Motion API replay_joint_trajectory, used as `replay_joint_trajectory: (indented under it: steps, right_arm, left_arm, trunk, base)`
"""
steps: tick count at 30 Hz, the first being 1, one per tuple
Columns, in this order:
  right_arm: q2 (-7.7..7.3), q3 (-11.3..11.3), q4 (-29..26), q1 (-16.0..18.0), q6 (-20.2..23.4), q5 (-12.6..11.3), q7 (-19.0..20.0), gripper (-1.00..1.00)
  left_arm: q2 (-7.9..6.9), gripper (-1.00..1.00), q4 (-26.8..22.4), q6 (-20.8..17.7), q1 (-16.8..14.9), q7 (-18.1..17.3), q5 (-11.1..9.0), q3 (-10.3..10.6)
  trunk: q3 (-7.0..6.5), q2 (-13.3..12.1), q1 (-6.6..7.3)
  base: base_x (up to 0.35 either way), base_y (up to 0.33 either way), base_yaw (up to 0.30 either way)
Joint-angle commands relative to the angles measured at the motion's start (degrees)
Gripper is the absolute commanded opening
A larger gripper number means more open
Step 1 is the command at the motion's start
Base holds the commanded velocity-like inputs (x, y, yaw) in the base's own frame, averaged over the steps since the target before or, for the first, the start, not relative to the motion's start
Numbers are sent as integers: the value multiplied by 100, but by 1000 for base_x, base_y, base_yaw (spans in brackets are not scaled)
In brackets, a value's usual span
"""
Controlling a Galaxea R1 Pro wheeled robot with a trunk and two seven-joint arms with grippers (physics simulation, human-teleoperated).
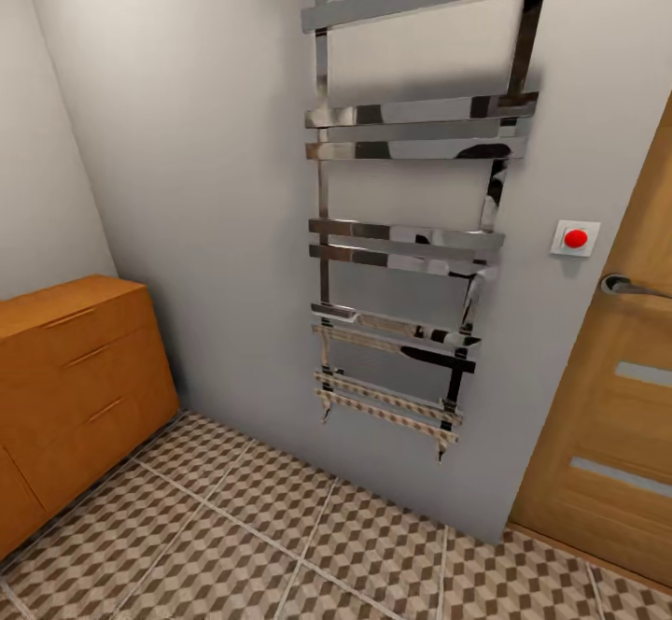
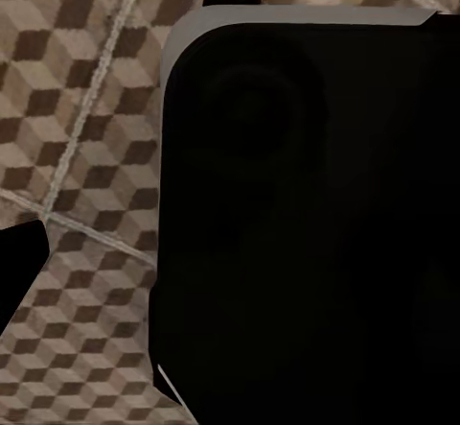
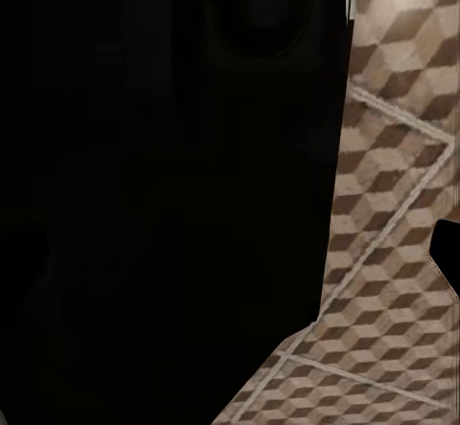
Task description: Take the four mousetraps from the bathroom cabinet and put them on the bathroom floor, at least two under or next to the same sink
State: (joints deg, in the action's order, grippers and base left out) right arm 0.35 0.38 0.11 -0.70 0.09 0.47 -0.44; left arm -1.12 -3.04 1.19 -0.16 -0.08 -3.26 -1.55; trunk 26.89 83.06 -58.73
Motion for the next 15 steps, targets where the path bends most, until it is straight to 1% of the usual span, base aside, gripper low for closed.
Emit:
replay_joint_trajectory:
  steps: [1, 15]
  right_arm:
    - [0, -4, -2, -1, 0, 5, -7, 100]
    - [1, -5, -2, -1, 0, 6, -15, 100]
  left_arm:
    - [1, 100, 1, 13, -1, -1, -34, -12]
    - [6, 100, -4, 13, -1, 1, -34, -12]
  trunk:
    - [4, 2, 0]
    - [4, 2, 0]
  base:
    - [0, 0, 277]
    - [0, 0, 280]
